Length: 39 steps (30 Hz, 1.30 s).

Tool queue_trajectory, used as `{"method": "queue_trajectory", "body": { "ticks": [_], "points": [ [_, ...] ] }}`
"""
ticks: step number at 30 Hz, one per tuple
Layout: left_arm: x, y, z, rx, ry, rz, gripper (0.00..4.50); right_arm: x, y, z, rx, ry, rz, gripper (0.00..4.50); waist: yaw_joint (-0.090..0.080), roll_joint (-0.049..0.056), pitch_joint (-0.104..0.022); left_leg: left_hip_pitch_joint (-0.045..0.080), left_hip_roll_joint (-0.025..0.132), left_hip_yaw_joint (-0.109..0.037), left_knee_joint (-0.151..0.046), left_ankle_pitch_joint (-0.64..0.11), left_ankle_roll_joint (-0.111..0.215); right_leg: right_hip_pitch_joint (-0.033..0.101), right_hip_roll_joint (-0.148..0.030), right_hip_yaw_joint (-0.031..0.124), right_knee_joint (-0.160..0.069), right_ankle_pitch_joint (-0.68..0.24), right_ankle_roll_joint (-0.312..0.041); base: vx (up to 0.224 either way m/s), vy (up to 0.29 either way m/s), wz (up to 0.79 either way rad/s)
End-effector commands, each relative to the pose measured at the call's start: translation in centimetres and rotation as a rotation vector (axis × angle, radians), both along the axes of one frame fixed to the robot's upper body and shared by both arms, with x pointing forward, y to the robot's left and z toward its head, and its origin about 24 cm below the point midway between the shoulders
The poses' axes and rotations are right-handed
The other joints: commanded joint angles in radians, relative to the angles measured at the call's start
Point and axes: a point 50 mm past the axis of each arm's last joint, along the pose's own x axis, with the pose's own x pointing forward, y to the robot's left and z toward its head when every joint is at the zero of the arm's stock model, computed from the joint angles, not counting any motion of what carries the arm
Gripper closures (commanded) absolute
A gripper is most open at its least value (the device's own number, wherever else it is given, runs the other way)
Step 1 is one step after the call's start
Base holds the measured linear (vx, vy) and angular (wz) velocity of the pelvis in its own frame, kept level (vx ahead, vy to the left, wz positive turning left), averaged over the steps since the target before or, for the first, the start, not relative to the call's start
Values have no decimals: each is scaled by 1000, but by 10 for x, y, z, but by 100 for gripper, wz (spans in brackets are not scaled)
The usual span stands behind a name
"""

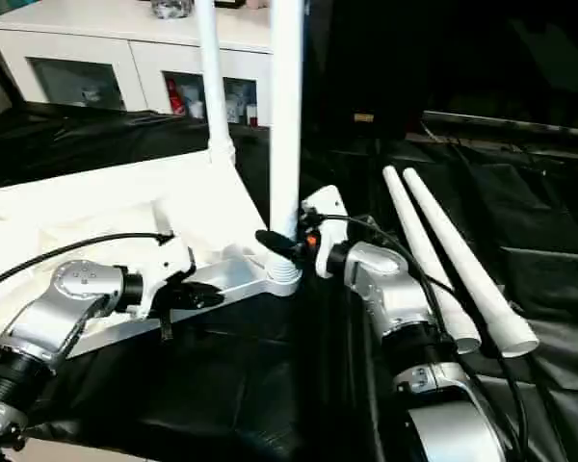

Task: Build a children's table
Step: Move table base

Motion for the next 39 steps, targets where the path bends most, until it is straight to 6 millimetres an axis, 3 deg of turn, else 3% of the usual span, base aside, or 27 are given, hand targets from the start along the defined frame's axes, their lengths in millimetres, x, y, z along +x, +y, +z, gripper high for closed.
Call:
{"method": "queue_trajectory", "body": {
  "ticks": [1,8,11,12,14,19,27,32,34,39],
  "points": [
    [-3,-3,-4,35,25,-50,450,-5,-15,-16,20,63,-59,261,2,10,-68,10,40,-11,-76,-195,14,55,-77,59,-72,-239,-201,0,0,0],
    [0,-3,-3,33,5,-30,450,-14,-24,-27,61,69,-95,261,10,9,-67,11,42,-12,-78,-210,13,55,-79,58,-75,-260,-196,0,0,0],
    [2,-2,-1,31,-14,-16,450,-23,-30,-34,92,41,-143,261,13,21,-65,15,42,-13,-81,-250,4,53,-81,58,-83,-305,-182,0,0,0],
    [3,-2,-1,31,-16,-15,450,-24,-31,-35,95,34,-147,261,15,16,-64,17,42,-13,-82,-258,2,52,-80,58,-85,-310,-178,0,0,0],
    [4,-2,-1,34,-21,-14,450,-28,-32,-36,95,1,-161,261,17,22,-64,17,42,-15,-84,-264,0,53,-79,58,-85,-314,-175,0,0,0],
    [6,-2,0,40,-35,-8,450,-34,-32,-33,34,-94,-166,261,19,24,-64,21,41,-15,-85,-282,-4,51,-78,58,-87,-319,-177,0,0,0],
    [5,-2,-3,79,-46,-49,450,-39,-21,-32,-33,-118,-61,261,17,25,-59,22,41,-19,-89,-324,-4,50,-80,58,-99,-404,-148,0,0,0],
    [1,-4,-3,81,-52,-106,450,-38,-11,-33,-56,-38,84,261,15,23,-61,17,42,-19,-90,-296,3,54,-77,59,-90,-347,-166,0,0,0],
    [0,-5,-2,76,-52,-120,450,-38,-11,-34,-70,-24,112,261,17,19,-61,18,43,-16,-88,-290,4,53,-79,60,-90,-343,-172,0,0,0],
    [-2,-6,0,82,-62,-158,450,-36,-12,-36,-112,0,173,261,16,20,-60,17,43,-17,-88,-287,2,54,-80,60,-88,-341,-176,0,0,0]
  ]
}}
